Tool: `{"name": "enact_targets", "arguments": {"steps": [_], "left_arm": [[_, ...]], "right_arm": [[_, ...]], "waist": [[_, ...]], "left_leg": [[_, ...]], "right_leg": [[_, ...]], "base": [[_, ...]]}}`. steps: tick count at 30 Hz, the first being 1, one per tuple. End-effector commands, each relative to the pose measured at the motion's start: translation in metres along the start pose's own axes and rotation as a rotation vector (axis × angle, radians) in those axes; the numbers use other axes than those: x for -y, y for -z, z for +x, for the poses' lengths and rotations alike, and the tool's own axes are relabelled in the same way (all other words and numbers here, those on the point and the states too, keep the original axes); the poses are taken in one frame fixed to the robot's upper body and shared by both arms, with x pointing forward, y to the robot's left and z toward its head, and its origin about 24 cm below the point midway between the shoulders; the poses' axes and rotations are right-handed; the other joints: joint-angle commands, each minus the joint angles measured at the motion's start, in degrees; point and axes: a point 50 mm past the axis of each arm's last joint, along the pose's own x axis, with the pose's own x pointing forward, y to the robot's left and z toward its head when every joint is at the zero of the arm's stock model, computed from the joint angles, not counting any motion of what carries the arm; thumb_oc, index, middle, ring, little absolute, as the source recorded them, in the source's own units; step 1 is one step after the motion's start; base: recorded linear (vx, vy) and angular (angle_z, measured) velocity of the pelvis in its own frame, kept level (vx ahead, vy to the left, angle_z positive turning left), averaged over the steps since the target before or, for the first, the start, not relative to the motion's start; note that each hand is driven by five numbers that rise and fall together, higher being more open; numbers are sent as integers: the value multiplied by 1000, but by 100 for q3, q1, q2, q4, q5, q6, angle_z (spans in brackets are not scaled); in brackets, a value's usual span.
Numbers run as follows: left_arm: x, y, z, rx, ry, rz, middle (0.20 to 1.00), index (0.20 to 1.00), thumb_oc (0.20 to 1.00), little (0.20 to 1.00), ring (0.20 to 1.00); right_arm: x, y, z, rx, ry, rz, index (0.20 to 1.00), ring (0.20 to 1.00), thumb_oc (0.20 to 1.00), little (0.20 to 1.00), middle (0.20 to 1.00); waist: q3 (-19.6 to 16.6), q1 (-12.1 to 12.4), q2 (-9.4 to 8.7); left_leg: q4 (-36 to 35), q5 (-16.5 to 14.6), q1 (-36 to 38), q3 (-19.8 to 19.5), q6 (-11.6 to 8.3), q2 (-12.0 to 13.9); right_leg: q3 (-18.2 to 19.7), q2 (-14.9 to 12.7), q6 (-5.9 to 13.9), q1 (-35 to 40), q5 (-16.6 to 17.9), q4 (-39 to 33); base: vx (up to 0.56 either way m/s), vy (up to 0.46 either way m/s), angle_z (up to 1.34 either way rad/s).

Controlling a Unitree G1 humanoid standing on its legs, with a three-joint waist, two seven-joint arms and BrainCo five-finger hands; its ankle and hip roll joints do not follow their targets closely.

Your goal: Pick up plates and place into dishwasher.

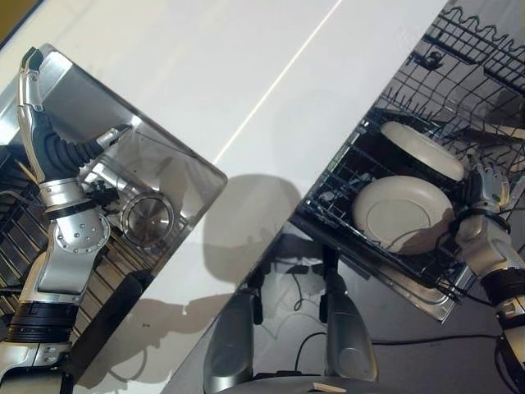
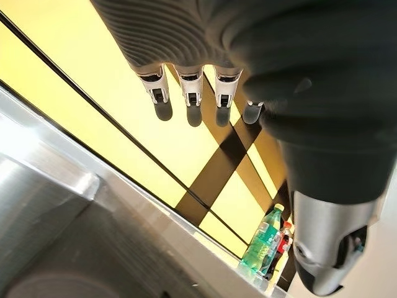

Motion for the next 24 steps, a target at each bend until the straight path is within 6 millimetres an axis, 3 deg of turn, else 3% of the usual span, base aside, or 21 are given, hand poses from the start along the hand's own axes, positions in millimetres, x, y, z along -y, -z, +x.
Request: {"name": "enact_targets", "arguments": {"steps": [1, 6, 13, 24], "left_arm": [[-13, 2, -2, 1, -71, -20, 1000, 1000, 1000, 1000, 1000], [-16, 8, -13, -31, -73, -9, 1000, 1000, 1000, 1000, 1000], [-29, 17, -27, -80, -58, -1, 1000, 1000, 1000, 1000, 1000], [-32, 26, -49, -148, -48, 1, 1000, 1000, 1000, 1000, 1000]], "right_arm": [[14, -21, -1, 70, 109, 66, 1000, 1000, 1000, 1000, 1000], [28, -22, -7, 113, 158, 74, 1000, 1000, 1000, 1000, 1000], [35, -3, -19, 86, 189, 105, 1000, 1000, 1000, 1000, 1000], [47, 5, -41, 40, 429, 240, 1000, 1000, 1000, 1000, 1000]], "waist": [[-196, -8, 216], [-346, -94, 216], [-599, -157, 200], [-861, -299, 284]], "left_leg": [[-711, 611, -158, -284, 121, -110], [-761, 582, -7, -197, 120, -98], [-826, 539, 249, -89, 119, -65], [-929, 469, 568, 26, 138, -43]], "right_leg": [[-163, -185, 164, 317, -1153, 804], [-81, -172, 179, 386, -1157, 782], [-27, -170, 193, 586, -1172, 716], [111, -141, 202, 767, -1217, 680]], "base": [[17, 40, -6], [30, 56, -2], [51, 31, -14], [34, 41, -9]]}}
